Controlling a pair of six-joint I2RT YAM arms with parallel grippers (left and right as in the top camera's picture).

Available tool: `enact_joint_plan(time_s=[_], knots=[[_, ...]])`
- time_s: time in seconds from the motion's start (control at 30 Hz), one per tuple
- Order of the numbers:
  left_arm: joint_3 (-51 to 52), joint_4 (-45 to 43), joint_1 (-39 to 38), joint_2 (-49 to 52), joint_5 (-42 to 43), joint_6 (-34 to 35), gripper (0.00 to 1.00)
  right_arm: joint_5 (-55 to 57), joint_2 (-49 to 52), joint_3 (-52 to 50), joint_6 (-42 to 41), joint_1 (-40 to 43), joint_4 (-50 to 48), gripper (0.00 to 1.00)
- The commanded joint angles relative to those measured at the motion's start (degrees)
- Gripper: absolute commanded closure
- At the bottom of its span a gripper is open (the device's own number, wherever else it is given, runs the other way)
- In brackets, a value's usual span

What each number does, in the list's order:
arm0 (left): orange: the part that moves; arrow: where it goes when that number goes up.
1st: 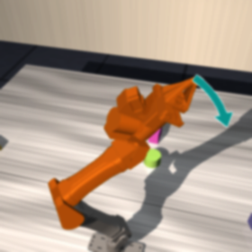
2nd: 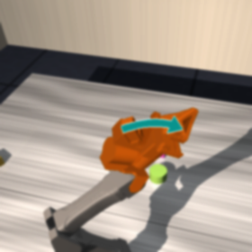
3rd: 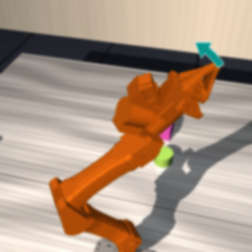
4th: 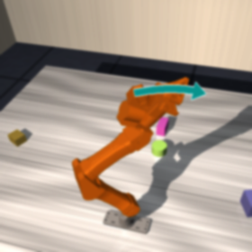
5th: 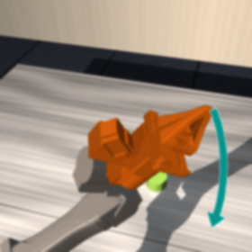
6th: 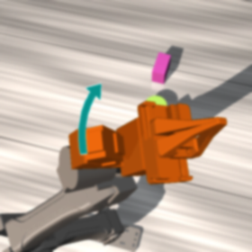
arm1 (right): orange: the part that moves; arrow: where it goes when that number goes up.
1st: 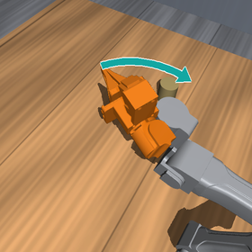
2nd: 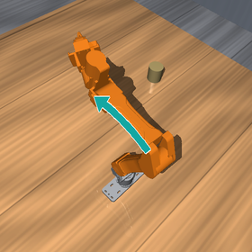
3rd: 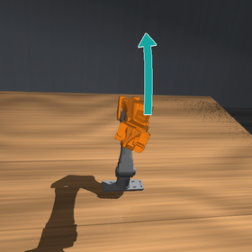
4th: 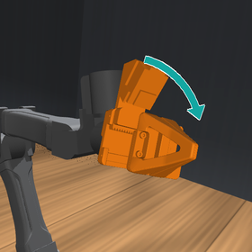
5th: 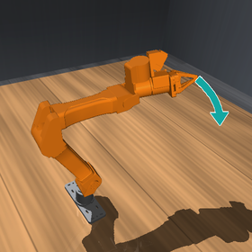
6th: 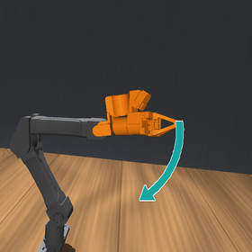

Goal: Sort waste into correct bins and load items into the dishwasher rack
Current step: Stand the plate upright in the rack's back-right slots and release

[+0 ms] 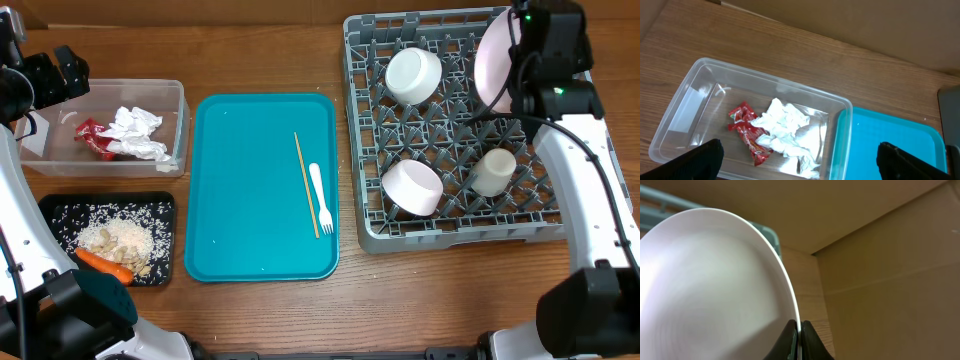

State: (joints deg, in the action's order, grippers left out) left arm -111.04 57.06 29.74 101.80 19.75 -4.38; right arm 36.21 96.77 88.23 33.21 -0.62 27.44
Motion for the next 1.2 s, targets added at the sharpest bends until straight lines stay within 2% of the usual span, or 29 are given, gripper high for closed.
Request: enact_joint_plan(time_s=[0.0,0.2,0.73,0.83,1.1,1.13,1.17], knots=[[-0.59,-0.09,-0.15,-0.24,0.39,0.74,0.0,-0.5,2.4,1.09,0.26,-0.5,0.07,0.96],[-0.59,-0.07,-0.15,-0.24,0.39,0.74,0.0,-0.28,5.05,1.09,3.3,-0.52,-0.26,0.96],[-0.59,-0.09,-0.15,-0.24,0.39,0.74,0.0,-3.34,5.2,1.09,2.4,-3.26,2.91,0.96],[-0.59,-0.09,-0.15,-0.24,0.39,0.72,0.0,-3.45,5.2,1.09,-0.02,-4.2,2.93,0.85],[-0.59,-0.07,-0.15,-0.24,0.39,0.74,0.0,-6.86,5.2,1.09,-4.09,-4.52,5.27,0.85],[-0.59,-0.07,-0.15,-0.24,0.39,0.74,0.0,-6.73,5.18,1.09,-4.81,-4.52,5.09,0.8],[-0.59,-0.07,-0.15,-0.24,0.39,0.74,0.0,-6.73,4.94,1.09,-5.01,-4.52,4.79,0.71]])
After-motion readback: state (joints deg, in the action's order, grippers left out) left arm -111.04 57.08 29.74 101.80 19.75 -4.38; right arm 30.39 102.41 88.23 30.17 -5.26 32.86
